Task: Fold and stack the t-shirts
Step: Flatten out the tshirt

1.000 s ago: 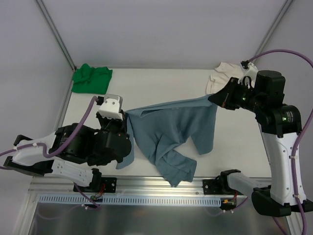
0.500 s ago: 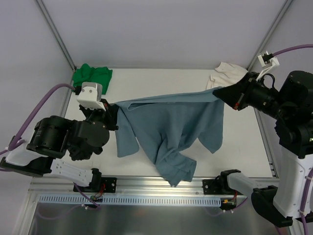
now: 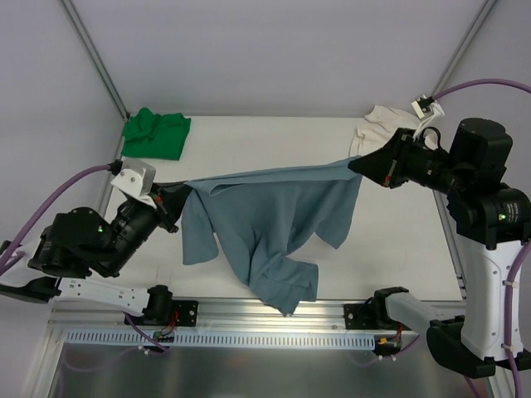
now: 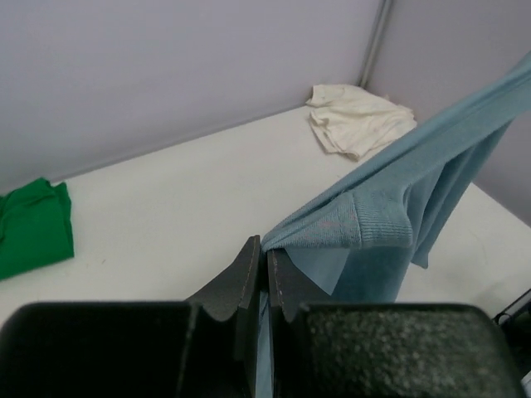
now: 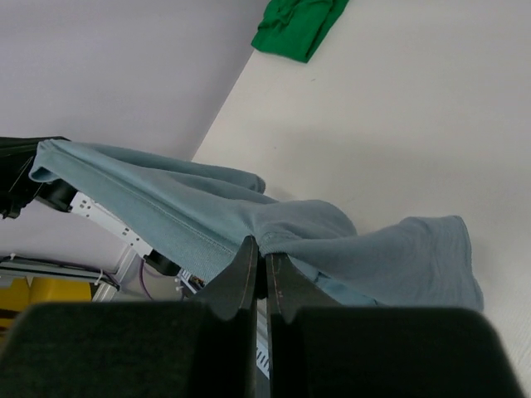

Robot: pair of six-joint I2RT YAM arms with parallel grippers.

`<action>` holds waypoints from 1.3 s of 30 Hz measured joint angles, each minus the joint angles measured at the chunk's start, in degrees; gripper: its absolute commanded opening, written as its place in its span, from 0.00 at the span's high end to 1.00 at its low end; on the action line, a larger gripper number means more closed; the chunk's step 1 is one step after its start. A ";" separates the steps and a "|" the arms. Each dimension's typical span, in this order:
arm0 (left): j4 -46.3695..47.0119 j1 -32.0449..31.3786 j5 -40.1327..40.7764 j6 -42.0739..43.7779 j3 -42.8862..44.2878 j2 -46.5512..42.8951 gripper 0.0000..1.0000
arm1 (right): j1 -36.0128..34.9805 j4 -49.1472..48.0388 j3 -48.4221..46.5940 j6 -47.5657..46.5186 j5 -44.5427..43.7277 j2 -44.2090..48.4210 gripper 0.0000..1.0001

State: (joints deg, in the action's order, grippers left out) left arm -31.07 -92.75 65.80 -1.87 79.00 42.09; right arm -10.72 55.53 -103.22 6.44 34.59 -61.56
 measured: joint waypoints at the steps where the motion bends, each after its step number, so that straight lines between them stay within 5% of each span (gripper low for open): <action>1: 2.80 -0.22 -1.36 2.82 -2.12 -2.27 1.00 | -0.04 -0.13 0.00 0.17 0.70 0.00 0.99; 9: 12.11 0.74 -2.58 14.73 -1.62 1.53 1.00 | 0.24 -3.52 2.05 0.96 -0.35 0.28 0.99; 16: 9.88 6.05 -7.08 9.42 1.86 8.72 1.00 | 0.94 -4.22 4.13 1.05 -3.56 0.22 0.99; 22: 7.76 20.50 -19.80 3.13 3.15 18.71 1.00 | 1.55 -4.15 4.57 0.31 -6.19 0.24 1.00; 30: 5.29 53.16 -49.24 -2.36 7.82 26.64 1.00 | 1.62 -3.80 4.68 -1.16 -7.52 0.17 0.99; 34: 4.74 61.24 -62.64 -3.34 17.79 34.86 1.00 | 1.60 -3.76 4.68 -1.86 -10.99 -0.81 1.00; 39: 2.99 63.95 -71.84 -3.37 35.28 51.58 1.00 | 2.05 -3.76 4.68 -2.43 -18.91 -2.08 0.99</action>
State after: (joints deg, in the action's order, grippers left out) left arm -28.08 -28.80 -6.04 -5.23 114.28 93.67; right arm -8.67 51.77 -98.54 4.01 15.68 -63.64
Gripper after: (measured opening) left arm 0.025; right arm 0.033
